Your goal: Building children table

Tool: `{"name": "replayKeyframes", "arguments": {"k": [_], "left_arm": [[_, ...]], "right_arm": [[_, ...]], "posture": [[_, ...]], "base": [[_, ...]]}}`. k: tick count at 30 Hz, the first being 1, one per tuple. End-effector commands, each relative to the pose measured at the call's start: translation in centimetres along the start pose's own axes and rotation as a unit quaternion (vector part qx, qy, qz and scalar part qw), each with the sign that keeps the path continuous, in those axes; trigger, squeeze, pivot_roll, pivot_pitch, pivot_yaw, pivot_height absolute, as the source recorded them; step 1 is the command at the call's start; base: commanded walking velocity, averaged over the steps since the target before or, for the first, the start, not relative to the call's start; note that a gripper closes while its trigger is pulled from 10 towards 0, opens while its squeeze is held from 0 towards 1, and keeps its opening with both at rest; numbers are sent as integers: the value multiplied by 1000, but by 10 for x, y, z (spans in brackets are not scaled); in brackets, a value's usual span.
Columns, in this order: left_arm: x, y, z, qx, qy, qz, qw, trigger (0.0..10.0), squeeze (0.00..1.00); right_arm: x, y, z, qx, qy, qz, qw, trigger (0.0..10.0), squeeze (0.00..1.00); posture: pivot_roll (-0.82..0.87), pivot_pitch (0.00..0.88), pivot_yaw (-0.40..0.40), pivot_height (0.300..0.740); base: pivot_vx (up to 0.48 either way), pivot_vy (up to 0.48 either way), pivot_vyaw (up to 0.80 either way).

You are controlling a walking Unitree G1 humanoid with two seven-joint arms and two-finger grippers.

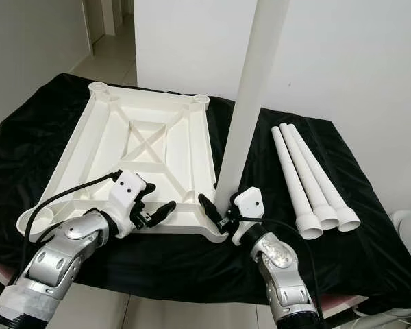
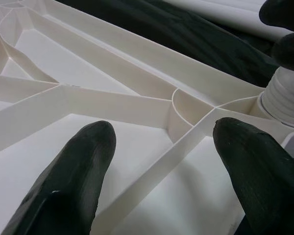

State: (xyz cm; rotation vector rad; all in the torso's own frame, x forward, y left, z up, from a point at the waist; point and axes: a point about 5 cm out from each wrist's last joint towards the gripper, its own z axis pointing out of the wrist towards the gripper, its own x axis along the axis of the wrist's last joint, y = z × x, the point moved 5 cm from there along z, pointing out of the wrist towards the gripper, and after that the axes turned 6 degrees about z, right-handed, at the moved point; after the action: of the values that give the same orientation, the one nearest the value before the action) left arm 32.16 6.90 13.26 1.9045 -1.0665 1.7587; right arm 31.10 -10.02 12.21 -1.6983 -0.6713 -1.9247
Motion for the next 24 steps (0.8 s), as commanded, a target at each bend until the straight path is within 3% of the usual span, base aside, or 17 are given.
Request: {"name": "replayKeyframes", "arguments": {"k": [1,2,5,9,19,24], "left_arm": [[5,3,2,-12,4,3,1000,10000,0],[5,3,2,-12,4,3,1000,10000,0],[5,2,3,-8,5,0,1000,10000,0],[6,1,2,-7,5,-2,1000,10000,0],[6,1,1,-4,6,-4,1000,10000,0],[6,1,0,-3,6,-5,1000,10000,0]], "right_arm": [[-32,-5,-9,6,-64,32,997,10000,0],[-32,-5,-9,6,-64,32,997,10000,0],[-29,4,-7,-25,-38,113,993,10000,0],[-36,12,-7,-59,-47,144,987,10000,0],[-40,15,-7,-71,-46,156,984,10000,0],[-39,16,-8,-79,-46,138,986,10000,0]], "posture": [[96,28,-101,740],[96,28,-101,740],[98,28,-102,740],[98,28,-102,740],[101,32,-106,740],[100,37,-107,740]], "base": [[0,0,0],[0,0,0],[0,0,0],[0,0,0],[0,0,0],[0,0,0]]}}
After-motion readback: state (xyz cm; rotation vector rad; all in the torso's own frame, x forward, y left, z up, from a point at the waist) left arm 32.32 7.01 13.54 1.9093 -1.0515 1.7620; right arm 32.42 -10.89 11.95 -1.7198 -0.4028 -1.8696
